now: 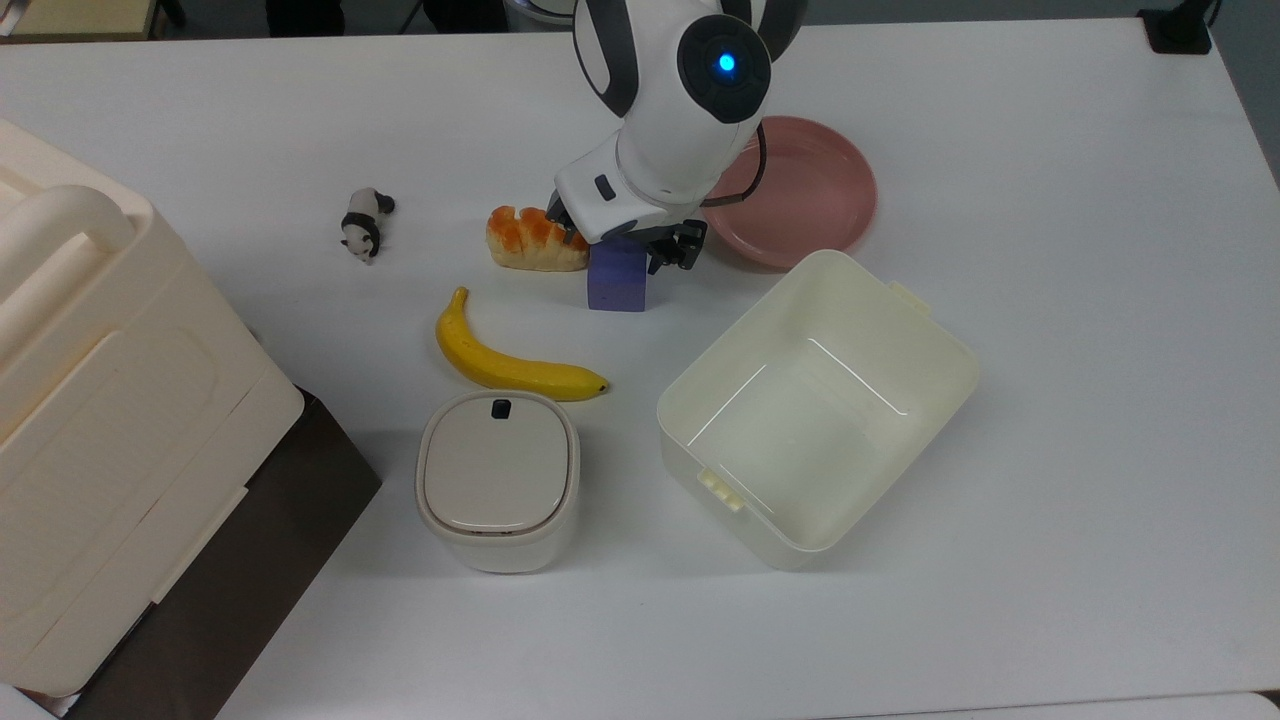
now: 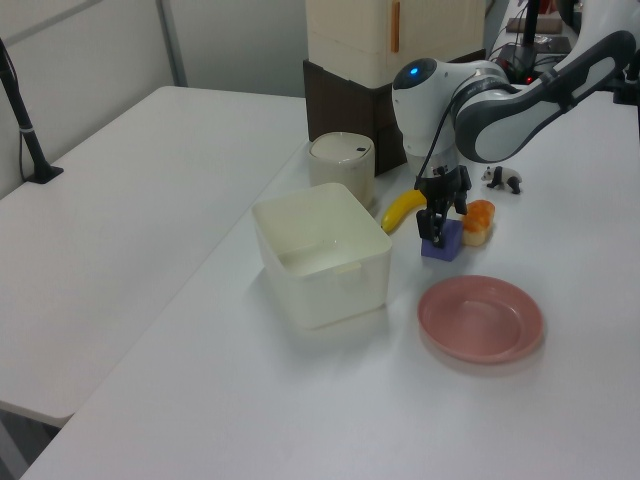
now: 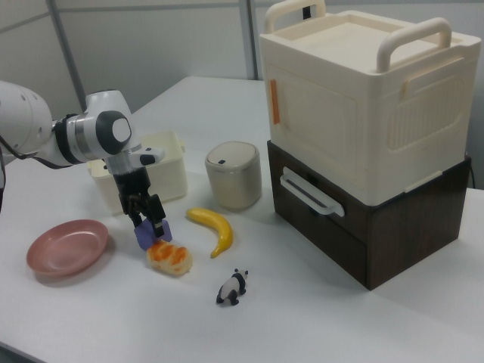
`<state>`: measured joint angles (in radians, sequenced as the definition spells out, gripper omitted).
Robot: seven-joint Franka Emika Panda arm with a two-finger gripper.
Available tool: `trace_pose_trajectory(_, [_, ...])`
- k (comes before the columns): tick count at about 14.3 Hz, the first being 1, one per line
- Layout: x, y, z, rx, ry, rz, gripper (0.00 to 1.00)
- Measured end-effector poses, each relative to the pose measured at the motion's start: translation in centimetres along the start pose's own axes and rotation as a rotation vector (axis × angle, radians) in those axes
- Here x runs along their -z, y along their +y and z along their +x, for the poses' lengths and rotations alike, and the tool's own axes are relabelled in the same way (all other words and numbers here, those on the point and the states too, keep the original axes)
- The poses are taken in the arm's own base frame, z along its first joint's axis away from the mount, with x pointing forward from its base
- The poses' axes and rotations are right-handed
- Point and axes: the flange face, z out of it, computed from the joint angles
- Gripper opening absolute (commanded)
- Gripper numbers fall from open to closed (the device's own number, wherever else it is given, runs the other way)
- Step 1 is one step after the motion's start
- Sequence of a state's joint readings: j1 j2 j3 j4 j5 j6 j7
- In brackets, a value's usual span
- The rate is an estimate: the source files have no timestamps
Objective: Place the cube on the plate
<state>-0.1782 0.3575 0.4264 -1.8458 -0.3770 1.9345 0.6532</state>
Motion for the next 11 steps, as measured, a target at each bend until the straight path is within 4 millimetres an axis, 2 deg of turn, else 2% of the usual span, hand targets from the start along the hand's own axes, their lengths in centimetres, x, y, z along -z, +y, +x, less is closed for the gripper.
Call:
trace_pose_trajectory(4, [-0.1, 0.0, 0.0, 0.001, -0.002, -0.001, 0.96])
trace_pose_trajectory(6, [-0.3, -0.1, -0.1, 0.002, -0.006, -0.002, 0.77])
trace_pose_trajectory(10, [-1.1, -0.3, 0.0, 0.006, -0.02, -0.004, 0.3])
trace_pose_trajectory(11, [-0.9, -0.4, 0.0, 0.007, -0.017, -0.002, 0.27])
